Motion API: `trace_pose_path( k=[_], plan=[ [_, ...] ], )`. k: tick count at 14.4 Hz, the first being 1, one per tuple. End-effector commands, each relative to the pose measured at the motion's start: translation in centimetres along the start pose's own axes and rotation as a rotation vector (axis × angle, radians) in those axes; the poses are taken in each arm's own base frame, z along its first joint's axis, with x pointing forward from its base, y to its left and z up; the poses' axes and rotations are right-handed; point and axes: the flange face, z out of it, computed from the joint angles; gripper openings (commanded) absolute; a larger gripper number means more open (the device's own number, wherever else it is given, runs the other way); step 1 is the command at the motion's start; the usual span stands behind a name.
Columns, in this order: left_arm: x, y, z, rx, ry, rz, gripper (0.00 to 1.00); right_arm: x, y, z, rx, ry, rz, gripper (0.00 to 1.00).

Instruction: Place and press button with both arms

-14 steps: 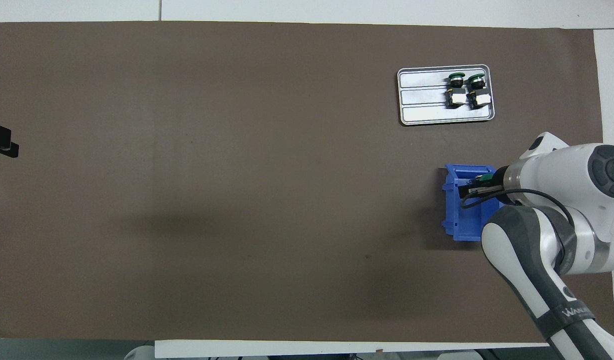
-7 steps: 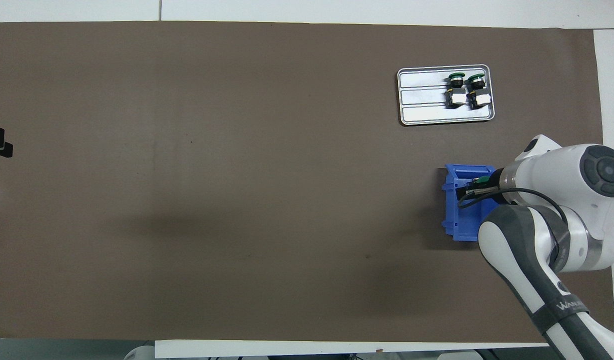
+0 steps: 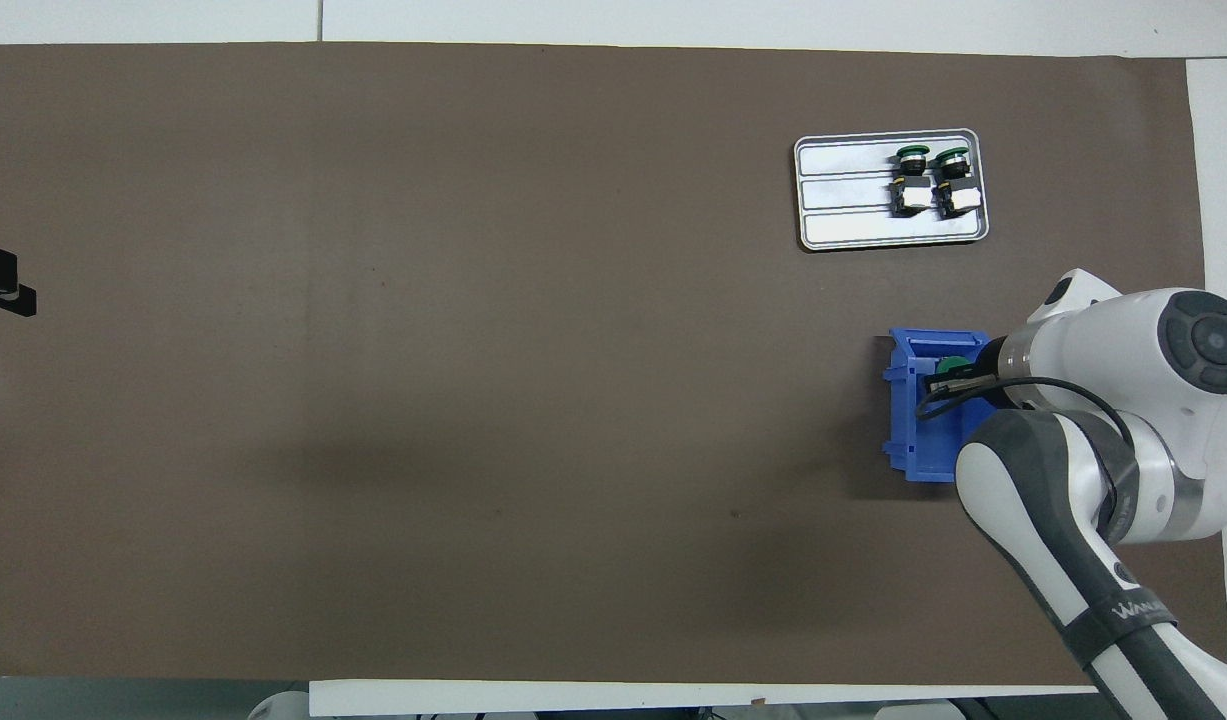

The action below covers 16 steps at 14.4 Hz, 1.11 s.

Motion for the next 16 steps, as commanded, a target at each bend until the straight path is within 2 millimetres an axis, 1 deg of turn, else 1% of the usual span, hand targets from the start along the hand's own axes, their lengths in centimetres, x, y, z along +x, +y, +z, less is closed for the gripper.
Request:
trace_pose_path(
  k=[1,2,3,4,6,9,10,11,12,15,16],
  plan=[
    [-0.3,-0.4,-0.9,-0.013,-0.016,-0.018,1.00,0.4,0.1,-0.9,0.020,0.005,-0.007,0.72],
    [-0.1,-0.5,-1.0,-0.014,-0.003,-0.020,1.00,0.4,0.2,-1.3,0.019,0.010,-0.007,0.80],
    [0.0,-0.5,-1.2,-0.013,0.006,-0.019,1.00,0.8,0.1,-2.7,0.019,0.008,-0.010,0.94],
    [0.3,-0.5,-1.0,-0.011,0.012,-0.020,1.00,1.5,0.2,-4.7,0.023,-0.006,-0.012,0.99],
    [0.7,-0.3,-0.9,-0.011,0.023,-0.015,1.00,2.9,0.5,-9.2,0.031,-0.028,-0.012,0.99],
    [0.7,-0.1,-1.0,-0.004,0.033,-0.006,1.00,3.8,2.1,-16.5,0.028,-0.030,0.010,0.99],
    [0.7,-0.1,-1.0,-0.004,0.033,-0.006,1.00,3.7,2.4,-18.5,0.026,-0.043,0.014,0.99],
    [0.6,0.0,-1.0,-0.005,0.035,-0.001,1.00,3.7,2.9,-19.9,0.030,-0.054,0.022,0.99],
    [0.5,0.1,-1.1,-0.007,0.034,0.002,1.00,3.4,3.5,-22.0,0.030,-0.060,0.033,0.99],
    [0.4,0.1,-1.0,-0.005,0.030,0.005,1.00,3.5,4.0,-27.6,0.040,-0.126,0.032,0.99],
    [0.3,0.0,-1.0,-0.005,0.029,0.004,1.00,3.7,4.1,-28.7,0.034,-0.154,0.029,0.99]
  ],
)
